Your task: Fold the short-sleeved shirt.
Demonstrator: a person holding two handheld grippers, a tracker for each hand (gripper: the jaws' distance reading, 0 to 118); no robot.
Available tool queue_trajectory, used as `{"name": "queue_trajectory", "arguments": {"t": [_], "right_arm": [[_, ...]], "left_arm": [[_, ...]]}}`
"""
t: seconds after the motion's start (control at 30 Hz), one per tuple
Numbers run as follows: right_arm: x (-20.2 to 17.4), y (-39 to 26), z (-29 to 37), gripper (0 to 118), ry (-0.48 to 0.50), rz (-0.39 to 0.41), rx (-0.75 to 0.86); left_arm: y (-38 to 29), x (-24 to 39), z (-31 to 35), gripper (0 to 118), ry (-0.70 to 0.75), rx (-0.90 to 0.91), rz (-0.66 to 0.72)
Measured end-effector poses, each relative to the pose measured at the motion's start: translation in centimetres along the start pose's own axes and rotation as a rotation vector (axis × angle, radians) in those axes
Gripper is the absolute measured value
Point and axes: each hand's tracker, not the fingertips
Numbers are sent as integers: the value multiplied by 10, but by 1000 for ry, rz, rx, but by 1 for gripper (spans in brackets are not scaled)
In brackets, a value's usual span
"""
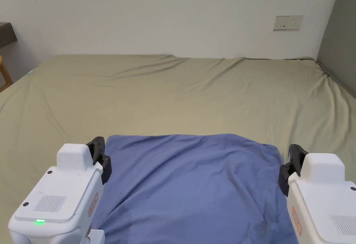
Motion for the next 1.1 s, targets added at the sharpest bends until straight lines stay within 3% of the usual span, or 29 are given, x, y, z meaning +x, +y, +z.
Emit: {"name": "queue_trajectory", "arguments": {"t": [0.1, 0.47, 0.53, 0.6, 0.67, 0.7, 0.73, 0.83, 0.9, 0.97, 1.03, 1.07, 1.1], "right_arm": [[-1, -1, -2, 1, 0, 1, -8], [0, -12, -8, 1, 22, 10, -60], [-1, -16, -11, 1, 20, 11, -75], [0, -20, -12, 1, 18, 8, -91], [0, -24, -14, 1, 19, 6, -105], [1, -26, -14, 1, 20, 7, -113], [1, -27, -15, 2, 19, 10, -120], [2, -33, -16, 2, 15, 10, -140], [5, -37, -15, 2, 12, 3, -155], [7, -42, -13, 2, 3, 0, -170], [11, -47, -11, 2, -4, -4, -188], [14, -51, -9, 2, -9, -8, -201], [18, -56, -7, 2, -16, -17, -218]], "left_arm": [[-6, -8, -5, 0, 7, -57, -4], [-78, -82, -25, 0, 34, -590, 133], [-93, -95, -27, 7, 37, -668, 168], [-110, -106, -29, 38, 54, -716, 214], [-125, -112, -34, 101, 57, -784, 232], [-134, -112, -36, 116, 60, -817, 223], [-138, -110, -34, 118, 73, -829, 205], [-153, -104, -35, 102, 80, -822, 147], [-170, -102, -40, 80, 71, -835, 118], [-182, -99, -44, 74, 50, -846, 98], [-188, -95, -43, 24, -7, -860, 89], [-187, -91, -40, 7, -11, -845, 98], [-184, -85, -39, 6, 15, -838, 76]]}}
